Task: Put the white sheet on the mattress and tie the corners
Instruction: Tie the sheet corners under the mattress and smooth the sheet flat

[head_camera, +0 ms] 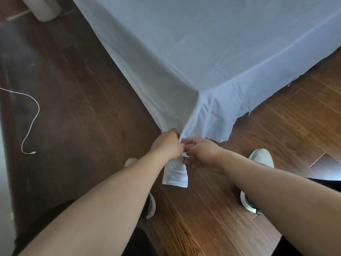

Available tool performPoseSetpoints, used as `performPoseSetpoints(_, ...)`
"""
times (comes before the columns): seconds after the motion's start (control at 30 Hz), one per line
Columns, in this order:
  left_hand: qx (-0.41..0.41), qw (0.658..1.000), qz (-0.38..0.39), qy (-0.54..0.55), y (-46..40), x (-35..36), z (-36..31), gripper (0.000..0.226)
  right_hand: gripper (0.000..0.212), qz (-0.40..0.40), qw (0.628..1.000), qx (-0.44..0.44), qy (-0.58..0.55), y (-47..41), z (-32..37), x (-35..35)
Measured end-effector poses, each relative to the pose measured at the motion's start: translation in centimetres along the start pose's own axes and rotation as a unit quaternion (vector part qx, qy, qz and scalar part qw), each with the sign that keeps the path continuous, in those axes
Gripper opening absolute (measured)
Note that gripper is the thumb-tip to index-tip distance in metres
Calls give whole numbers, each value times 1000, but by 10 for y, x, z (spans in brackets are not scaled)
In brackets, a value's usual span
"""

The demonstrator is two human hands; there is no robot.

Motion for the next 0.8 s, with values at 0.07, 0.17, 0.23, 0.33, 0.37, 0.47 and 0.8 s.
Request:
performPoseSetpoints(0.07, -2, 1000, -4, 0, 2, 25, 10, 26, 36, -47, 997, 25, 62, -22, -17, 2)
performPoseSetpoints(0.17, -26, 999, 4, 22, 5, 59, 31, 24, 30, -89, 986, 55, 129, -57, -49, 8)
performPoseSetpoints(0.23, -52, 997, 17, 53, 8, 74, 47, 26, 38, -98, 980, 72, 157, -72, -72, 16)
performPoseSetpoints(0.33, -81, 991, 50, 94, 8, 87, 67, 31, 57, -110, 975, 107, 159, -88, -100, 26)
performPoseSetpoints(0.37, -88, 989, 51, 104, 9, 88, 71, 33, 60, -109, 978, 120, 131, -89, -108, 30)
performPoseSetpoints(0.47, -100, 985, 51, 127, 9, 92, 79, 45, 68, -109, 983, 149, 10, -97, -126, 38)
performPoseSetpoints(0.8, -141, 958, 38, 248, 27, 106, 100, 46, 42, 42, 896, 222, -383, -108, -163, 67)
Point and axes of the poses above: each hand's wrist, its own y-axis away from the middle knuckle, its own x-axis out of the palm, z = x × y, the point moved 2 cm from there along -y, towards the middle knuckle, and after that the axes turned 13 degrees about x, right-handed, at the moved point
